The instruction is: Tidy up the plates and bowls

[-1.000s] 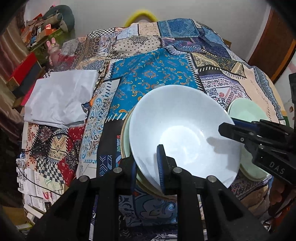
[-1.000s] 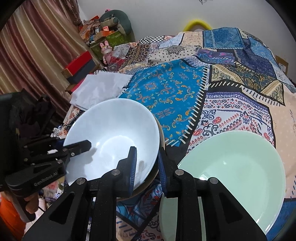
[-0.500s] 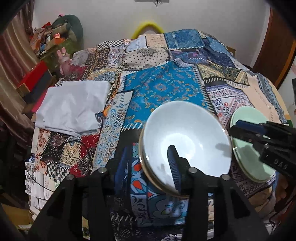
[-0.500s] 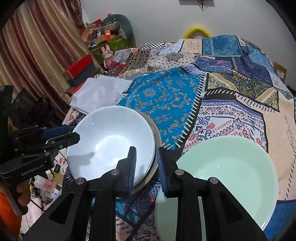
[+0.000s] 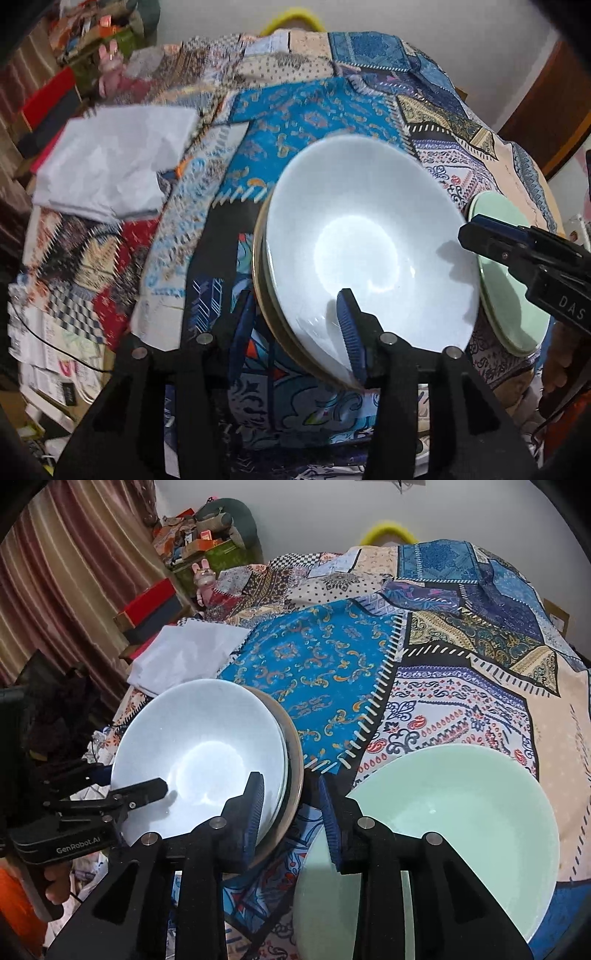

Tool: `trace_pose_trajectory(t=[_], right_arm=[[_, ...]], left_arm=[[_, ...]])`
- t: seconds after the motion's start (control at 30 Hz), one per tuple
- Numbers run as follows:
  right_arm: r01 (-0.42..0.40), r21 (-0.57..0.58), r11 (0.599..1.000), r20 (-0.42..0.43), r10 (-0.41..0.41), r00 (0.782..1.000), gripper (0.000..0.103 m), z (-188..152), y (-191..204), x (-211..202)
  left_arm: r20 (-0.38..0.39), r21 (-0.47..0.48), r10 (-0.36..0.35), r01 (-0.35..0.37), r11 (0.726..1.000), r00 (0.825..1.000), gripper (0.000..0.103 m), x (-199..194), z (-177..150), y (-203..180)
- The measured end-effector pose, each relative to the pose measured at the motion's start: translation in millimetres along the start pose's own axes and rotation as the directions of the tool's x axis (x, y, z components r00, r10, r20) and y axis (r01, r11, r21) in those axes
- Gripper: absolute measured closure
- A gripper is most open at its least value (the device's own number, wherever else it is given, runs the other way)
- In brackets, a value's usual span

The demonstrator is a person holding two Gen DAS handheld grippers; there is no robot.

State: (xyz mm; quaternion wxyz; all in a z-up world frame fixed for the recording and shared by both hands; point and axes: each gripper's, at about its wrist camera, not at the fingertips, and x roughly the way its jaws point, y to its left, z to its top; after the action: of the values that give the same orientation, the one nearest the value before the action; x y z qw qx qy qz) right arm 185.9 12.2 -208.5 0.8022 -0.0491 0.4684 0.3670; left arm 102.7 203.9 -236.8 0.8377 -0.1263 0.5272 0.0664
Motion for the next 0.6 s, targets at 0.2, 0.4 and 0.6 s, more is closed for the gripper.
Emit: trace_pose_trajectory(t=[0.2, 0.4, 0.6], right_arm=[[-0.03, -0.028, 0.999, -0.05, 0.029, 0.998, 0.075, -2, 11, 15], [-0.012, -0.03, 0.999, -0.067, 0.01, 0.998, 0.072, -3, 14, 25], [0.003, -0.036, 0.999, -0.06, -0.005, 0.998, 0.072, -5, 16, 29]], left_arm=[[-0.008, -0.056, -0.056, 0.056, 0.997, 0.998, 0.054, 7, -4, 14], [0.003, -0.047, -0.07, 0.07, 0.996, 0.998, 0.054, 8, -3, 12], [0.002, -0.037, -0.097, 0.097, 0.995, 0.995, 0.062, 9, 0, 6]])
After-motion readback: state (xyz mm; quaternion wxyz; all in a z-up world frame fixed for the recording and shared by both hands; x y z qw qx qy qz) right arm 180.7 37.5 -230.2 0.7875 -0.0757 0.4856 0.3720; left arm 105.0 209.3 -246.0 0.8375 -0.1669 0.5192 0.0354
